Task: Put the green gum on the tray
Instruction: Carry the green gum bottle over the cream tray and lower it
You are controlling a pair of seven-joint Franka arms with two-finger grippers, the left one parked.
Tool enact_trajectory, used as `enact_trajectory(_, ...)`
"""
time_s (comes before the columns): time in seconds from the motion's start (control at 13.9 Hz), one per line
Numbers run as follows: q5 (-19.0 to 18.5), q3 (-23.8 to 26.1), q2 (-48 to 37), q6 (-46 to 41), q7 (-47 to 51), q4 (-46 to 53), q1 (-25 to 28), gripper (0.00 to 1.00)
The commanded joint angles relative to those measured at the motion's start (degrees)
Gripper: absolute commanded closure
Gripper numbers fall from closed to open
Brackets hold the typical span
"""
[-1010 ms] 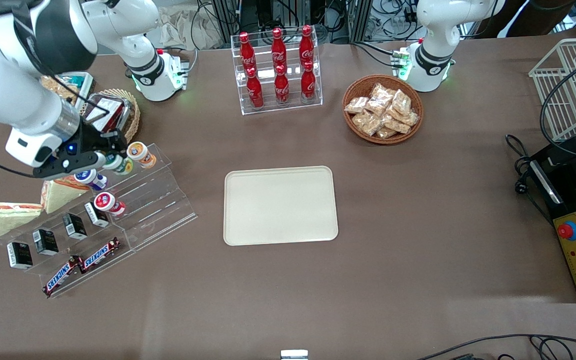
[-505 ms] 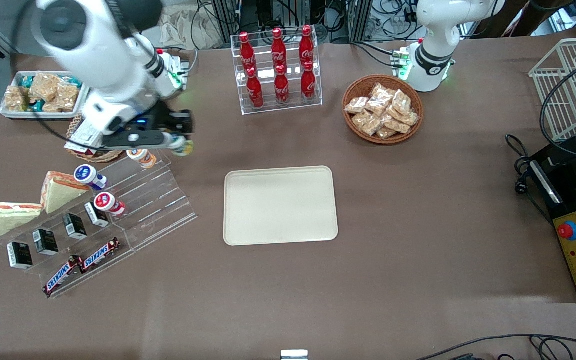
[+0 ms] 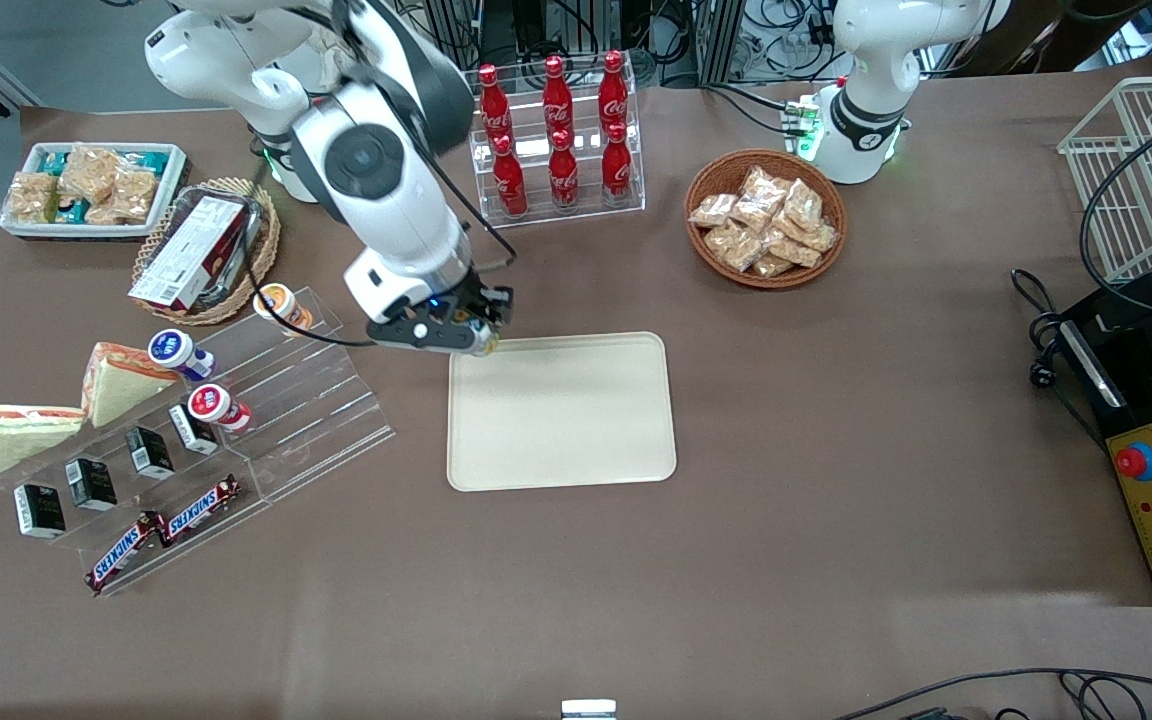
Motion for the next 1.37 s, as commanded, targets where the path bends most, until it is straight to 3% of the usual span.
enact_trajectory(0.0, -0.73, -0.74, -0.69, 12.14, 1.74, -10.85, 1.75, 0.84)
enact_trajectory(0.29, -6.62, -0.74, 4.22, 21.04, 7.18, -15.53, 2.89, 0.84)
enact_trajectory(0.65, -7.24, -0.82, 8.80, 27.56, 7.55, -16.60, 2.64, 0.82)
enact_trajectory(0.72, -7.24, -0.82, 8.98, 27.82, 7.55, -16.60, 2.46, 0.68)
enact_trajectory(0.79, -7.24, -0.82, 9.15, 27.91, 7.55, -16.51, 2.37, 0.21)
enact_trajectory(0.87, -7.24, -0.91, 9.33, 27.91, 7.55, -16.42, 2.20, 0.00)
enact_trajectory(1.3, -7.24, -1.18, 8.11, 26.34, 6.93, -15.54, 2.02, 0.00)
